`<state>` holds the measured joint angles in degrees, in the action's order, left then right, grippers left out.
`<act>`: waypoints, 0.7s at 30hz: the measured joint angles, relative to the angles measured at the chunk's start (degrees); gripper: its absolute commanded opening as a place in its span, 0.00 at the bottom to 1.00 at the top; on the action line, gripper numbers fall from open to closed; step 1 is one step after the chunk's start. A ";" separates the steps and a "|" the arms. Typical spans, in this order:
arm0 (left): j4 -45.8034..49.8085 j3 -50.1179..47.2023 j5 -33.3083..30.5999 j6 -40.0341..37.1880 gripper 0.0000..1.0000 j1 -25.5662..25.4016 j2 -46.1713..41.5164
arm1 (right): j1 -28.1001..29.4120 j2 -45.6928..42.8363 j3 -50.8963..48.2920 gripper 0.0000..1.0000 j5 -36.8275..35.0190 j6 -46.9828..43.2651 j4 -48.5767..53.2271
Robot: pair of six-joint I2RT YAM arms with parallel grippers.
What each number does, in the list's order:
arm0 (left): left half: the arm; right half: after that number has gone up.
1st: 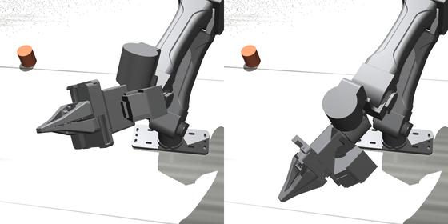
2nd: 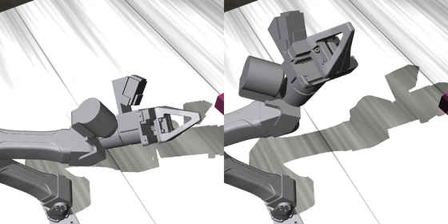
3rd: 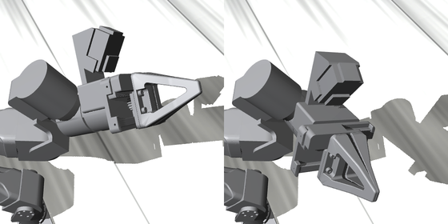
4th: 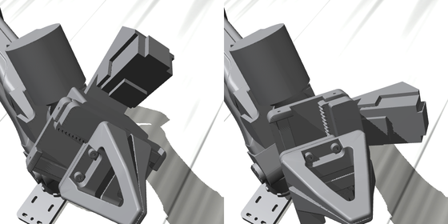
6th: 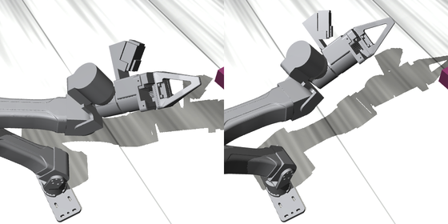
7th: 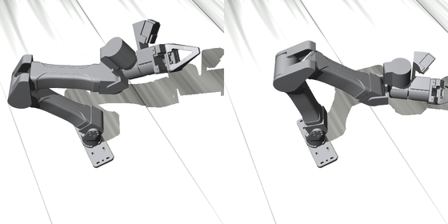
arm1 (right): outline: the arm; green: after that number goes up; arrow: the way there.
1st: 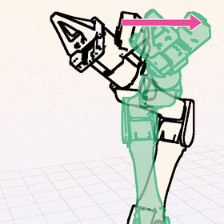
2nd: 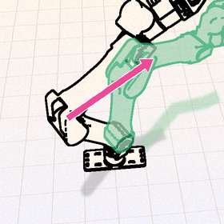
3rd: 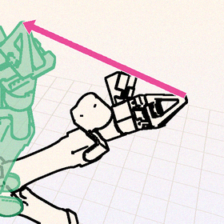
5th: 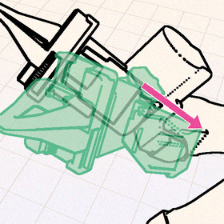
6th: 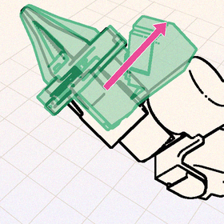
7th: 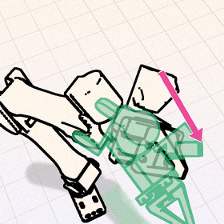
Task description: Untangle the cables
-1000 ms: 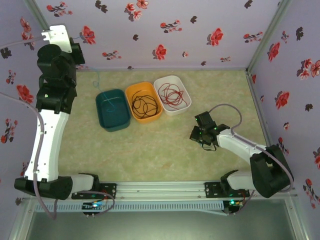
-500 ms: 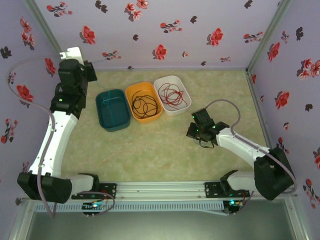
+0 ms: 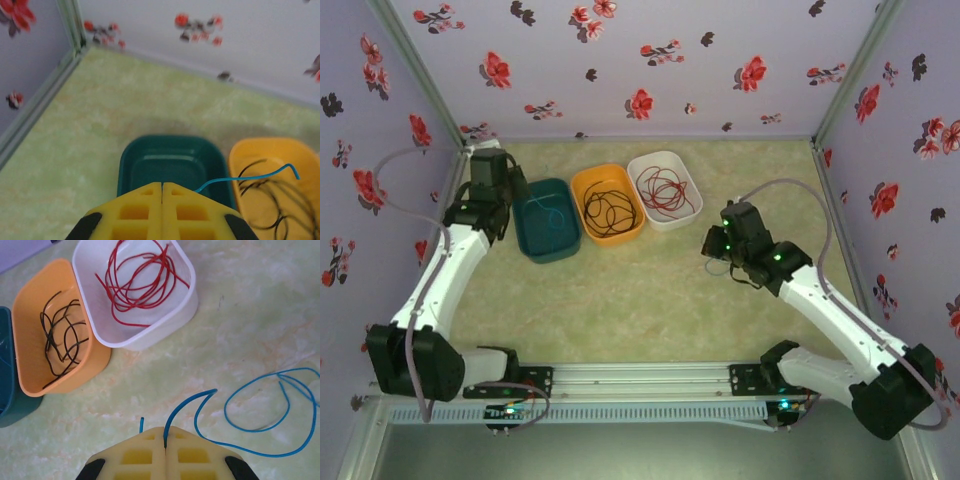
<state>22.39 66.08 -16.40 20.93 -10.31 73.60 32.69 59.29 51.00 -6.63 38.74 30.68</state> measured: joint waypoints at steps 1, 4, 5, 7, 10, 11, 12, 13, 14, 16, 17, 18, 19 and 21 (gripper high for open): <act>0.76 -0.55 0.02 0.00 0.00 -0.09 0.83 | 0.00 -0.24 0.46 0.00 -0.33 -0.28 0.46; 3.32 -1.81 0.00 -0.07 0.00 -0.37 3.17 | 0.00 -0.94 2.58 0.00 -1.38 -1.84 2.14; 3.98 -2.12 -0.02 -0.11 0.00 -0.37 3.98 | 0.00 -1.18 3.26 0.00 -1.68 -2.40 2.43; 5.31 -2.29 -0.09 -0.26 0.00 -0.37 5.51 | 0.00 -1.70 4.74 0.00 -2.34 -3.30 2.93; 6.27 -2.29 -0.31 -0.46 0.00 -0.37 7.78 | 0.00 -2.08 7.04 0.00 -2.91 -4.74 3.80; 6.45 -2.29 -0.52 -0.52 0.00 -0.42 8.68 | 0.00 -2.12 7.80 0.00 -3.15 -5.22 3.96; 6.64 -2.27 -0.79 -0.72 0.00 -0.42 9.70 | 0.00 -2.12 8.46 0.00 -3.34 -5.66 4.00; 6.88 -2.16 -1.03 -0.94 0.00 -0.44 10.58 | 0.00 -2.12 8.98 0.00 -3.50 -5.88 4.11; 7.08 -1.95 -1.38 -1.29 0.00 -0.46 11.78 | 0.00 -2.12 9.64 0.00 -3.65 -6.32 4.35; 7.72 -0.98 -1.62 -1.92 0.05 -0.46 14.23 | 0.00 -2.12 10.82 0.00 -3.93 -7.19 4.72; 8.09 -0.24 -1.79 -2.23 0.08 -0.46 15.65 | 0.00 -2.12 11.43 0.00 -4.02 -7.58 4.90; 8.35 0.57 -1.90 -2.51 0.12 -0.46 16.85 | 0.00 -2.12 12.02 0.00 -4.15 -7.91 5.14; 8.39 1.18 -2.01 -2.89 0.18 -0.46 17.77 | 0.00 -2.12 12.61 0.00 -4.24 -8.35 5.35; 8.57 2.67 -2.01 -3.52 0.29 -0.46 19.63 | 0.00 -1.95 14.01 0.00 -4.57 -9.07 5.86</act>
<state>30.96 68.75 -18.41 17.41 -10.76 93.23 32.69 57.34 65.01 -11.20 29.67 36.53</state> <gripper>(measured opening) 0.197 0.062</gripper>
